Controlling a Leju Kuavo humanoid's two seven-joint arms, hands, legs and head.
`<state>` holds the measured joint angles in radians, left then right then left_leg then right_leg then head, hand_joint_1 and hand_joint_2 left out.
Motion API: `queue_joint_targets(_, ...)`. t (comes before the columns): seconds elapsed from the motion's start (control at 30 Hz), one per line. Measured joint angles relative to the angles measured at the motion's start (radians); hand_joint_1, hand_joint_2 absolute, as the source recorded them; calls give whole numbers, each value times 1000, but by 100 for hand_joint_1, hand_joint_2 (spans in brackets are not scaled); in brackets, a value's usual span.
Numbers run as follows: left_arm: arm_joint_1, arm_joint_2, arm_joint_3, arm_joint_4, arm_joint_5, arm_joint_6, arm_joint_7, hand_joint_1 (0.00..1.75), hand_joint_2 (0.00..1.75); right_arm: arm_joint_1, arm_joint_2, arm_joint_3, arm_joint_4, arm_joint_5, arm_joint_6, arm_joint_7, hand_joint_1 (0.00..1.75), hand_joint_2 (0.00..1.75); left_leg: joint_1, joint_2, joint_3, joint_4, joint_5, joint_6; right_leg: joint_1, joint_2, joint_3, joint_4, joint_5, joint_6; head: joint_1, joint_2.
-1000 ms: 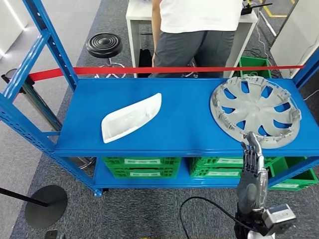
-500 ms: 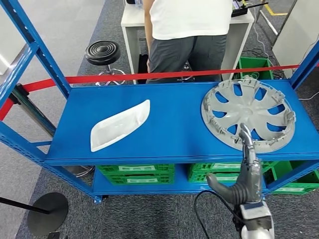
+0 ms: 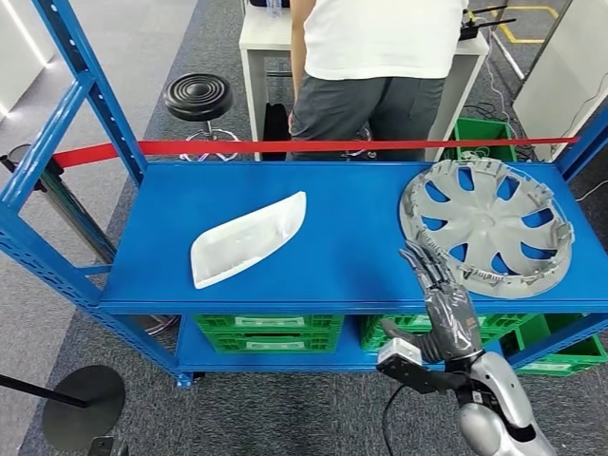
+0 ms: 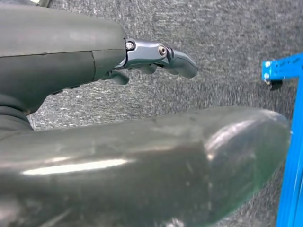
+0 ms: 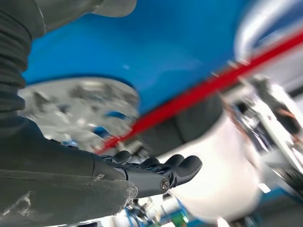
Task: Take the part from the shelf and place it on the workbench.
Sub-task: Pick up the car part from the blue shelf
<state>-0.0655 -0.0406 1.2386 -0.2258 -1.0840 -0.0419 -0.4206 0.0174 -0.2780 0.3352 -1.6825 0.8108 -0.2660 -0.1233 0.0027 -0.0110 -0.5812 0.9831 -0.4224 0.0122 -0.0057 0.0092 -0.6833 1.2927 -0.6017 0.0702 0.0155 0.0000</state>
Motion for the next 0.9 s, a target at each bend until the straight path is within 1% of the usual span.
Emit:
queue_joint_targets(0.03,0,0,0,0,-2,-2,-1,0,0,-5,-11,0,17,3,4,11,0,175,0,0,1,0,-1,0,0,0,-6,3,13,1,1,0)
queue_joint_targets(0.07,0,0,-1,0,-4,-3,-1,0,0,-11,-22,-2,32,4,9,21,0,175,0,0,3,1,-1,-1,-1,-1,9,-37,46,2,2,0)
queue_joint_targets(0.1,0,-1,-1,0,-6,-4,-2,0,0,-17,-33,-5,46,4,15,30,0,175,1,-1,5,1,-3,-3,-3,-1,40,-106,87,2,3,0)
queue_joint_targets(0.13,0,0,-2,0,-7,-5,-3,0,0,-23,-43,-10,59,4,23,40,0,175,-1,-2,7,3,-5,-7,-4,-1,72,-178,118,3,4,0)
queue_joint_targets(0.17,0,1,-3,0,-8,-6,-4,0,0,-28,-52,-18,73,5,31,51,0,175,-3,-2,7,6,-7,-11,-5,0,98,-234,140,-1,4,0)
queue_joint_targets(0.2,0,2,-4,0,-9,-7,-5,0,0,-30,-62,-28,87,6,39,60,0,175,-5,-3,6,7,-7,-16,-5,2,113,-266,148,-5,4,0)
queue_joint_targets(0.23,0,4,-5,0,-10,-7,-6,0,0,-31,-70,-39,102,10,47,67,0,175,-6,-4,4,8,-6,-20,-3,4,115,-274,146,-11,3,0)
queue_joint_targets(0.3,1,4,-6,0,-14,-9,-7,0,0,-32,-84,-62,126,24,63,76,0,175,-5,-4,2,8,-6,-28,-3,6,112,-274,150,-25,1,0)
queue_joint_targets(0.33,1,3,-7,0,-16,-10,-8,0,0,-33,-89,-73,137,36,69,80,0,175,-4,-3,-2,16,-14,-33,-4,6,112,-274,151,-31,0,0)
queue_joint_targets(0.37,0,3,-8,0,-18,-11,-9,0,0,-36,-92,-81,147,50,72,84,0,175,-4,-2,-14,41,-32,-38,-5,5,112,-275,153,-37,-2,0)
queue_joint_targets(0.4,-1,2,-9,0,-21,-11,-10,0,0,-41,-94,-87,157,64,73,88,0,175,-3,-1,-36,89,-61,-43,-7,5,112,-276,153,-41,-5,0)
queue_joint_targets(0.47,-3,1,-10,0,-25,-12,-12,0,0,-50,-95,-92,180,92,73,93,0,175,-2,0,-103,224,-122,-48,-6,4,111,-276,153,-44,-8,0)
queue_joint_targets(0.5,-3,1,-11,0,-27,-13,-12,0,0,-55,-95,-93,191,103,73,95,0,175,-2,0,-130,277,-137,-48,-6,3,110,-276,153,-45,-8,0)
queue_joint_targets(0.53,-3,0,-12,0,-27,-13,-12,0,0,-60,-95,-93,201,111,73,97,0,175,-2,0,-141,295,-131,-46,-6,3,111,-276,153,-45,-9,0)
queue_joint_targets(0.57,-3,0,-13,0,-27,-14,-12,0,0,-66,-95,-92,209,117,73,99,0,175,-2,0,-134,275,-106,-44,-6,3,111,-276,152,-45,-9,0)
queue_joint_targets(0.6,-4,0,-14,0,-27,-14,-12,0,0,-72,-95,-92,215,120,73,101,0,175,-2,0,-108,220,-70,-41,-6,4,113,-276,152,-44,-10,0)
queue_joint_targets(0.63,-4,0,-15,0,-27,-14,-12,0,0,-77,-95,-92,220,122,73,103,0,175,-3,0,-73,149,-35,-37,-5,4,114,-276,151,-42,-10,0)
queue_joint_targets(0.67,-6,0,-16,0,-28,-14,-12,0,0,-83,-95,-92,224,125,74,105,0,175,-3,0,-42,84,-13,-33,-3,5,114,-275,150,-40,-11,0)
queue_joint_targets(0.7,-7,0,-16,0,-28,-14,-12,0,0,-88,-95,-92,228,129,76,107,0,175,-4,0,-20,38,-2,-30,-2,5,113,-275,149,-36,-11,0)
queue_joint_targets(0.73,-8,0,-17,0,-29,-15,-12,0,0,-94,-95,-92,232,133,79,109,0,175,-5,0,-11,16,-1,-27,-1,5,111,-275,149,-31,-12,0)
queue_joint_targets(0.8,-8,0,-17,0,-33,-16,-13,0,0,-107,-95,-91,242,144,85,115,0,175,-6,0,-10,9,-2,-19,-2,5,111,-280,151,-20,-11,0)
queue_joint_targets(0.83,-8,0,-17,0,-34,-16,-13,0,0,-114,-95,-90,247,148,85,117,0,175,-5,0,-9,6,0,-14,-3,4,110,-277,147,-14,-11,0)
queue_joint_targets(0.87,-9,0,-17,0,-36,-17,-13,0,0,-123,-95,-90,252,153,84,120,0,175,-3,0,-7,3,2,-8,-3,3,101,-257,132,-9,-9,0)
queue_joint_targets(0.9,-9,-1,-17,0,-37,-17,-13,0,0,-131,-95,-90,257,158,80,124,0,175,-1,0,-6,1,3,-4,-4,1,81,-214,107,-4,-6,0)
